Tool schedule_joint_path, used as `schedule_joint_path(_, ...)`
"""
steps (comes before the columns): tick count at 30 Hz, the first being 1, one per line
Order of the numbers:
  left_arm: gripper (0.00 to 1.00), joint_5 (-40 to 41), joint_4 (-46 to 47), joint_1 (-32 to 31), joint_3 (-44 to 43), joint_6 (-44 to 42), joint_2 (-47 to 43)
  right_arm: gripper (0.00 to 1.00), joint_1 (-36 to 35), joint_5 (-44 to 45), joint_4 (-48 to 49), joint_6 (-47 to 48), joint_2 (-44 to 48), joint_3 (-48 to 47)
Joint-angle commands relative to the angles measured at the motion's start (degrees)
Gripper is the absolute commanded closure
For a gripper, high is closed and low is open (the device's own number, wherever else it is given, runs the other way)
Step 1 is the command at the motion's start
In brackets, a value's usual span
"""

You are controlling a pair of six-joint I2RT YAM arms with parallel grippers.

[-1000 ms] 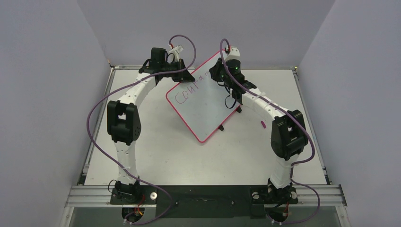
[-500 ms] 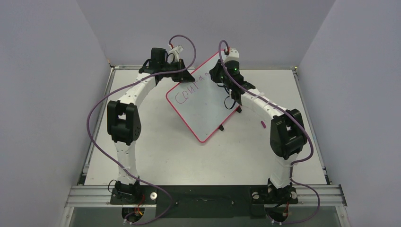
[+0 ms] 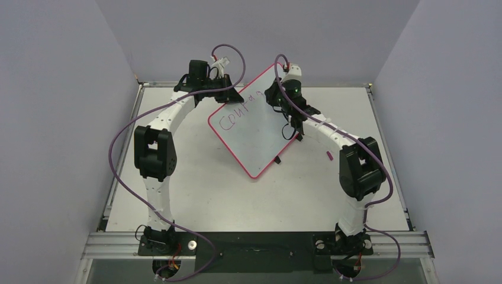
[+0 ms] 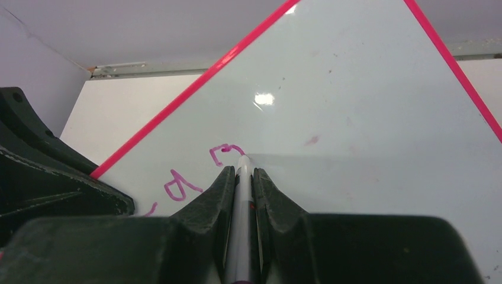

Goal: Write a sentence on the whiteboard

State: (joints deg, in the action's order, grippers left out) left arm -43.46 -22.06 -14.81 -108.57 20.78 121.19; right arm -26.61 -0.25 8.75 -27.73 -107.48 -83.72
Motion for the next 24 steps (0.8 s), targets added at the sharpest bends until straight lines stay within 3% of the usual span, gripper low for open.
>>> schedule_joint_path(1,1.00,2.1,1.0,-1.5,-0.2,-5.8,-1.3,1.00,-1.2,0.8,-0.4,-0.1,2.9,5.0)
schedule_joint_path(12,1.00,2.0,1.1,-1.5,0.2,-5.7,-1.7,1.00,-4.5,2.8,-0.2,-1.3,5.8,10.6)
schedule_joint_path(24,1.00,1.8,1.1,-1.6,0.5,-5.7,-1.8,1.00,-5.6,5.3,-3.9,1.0,6.3,1.0)
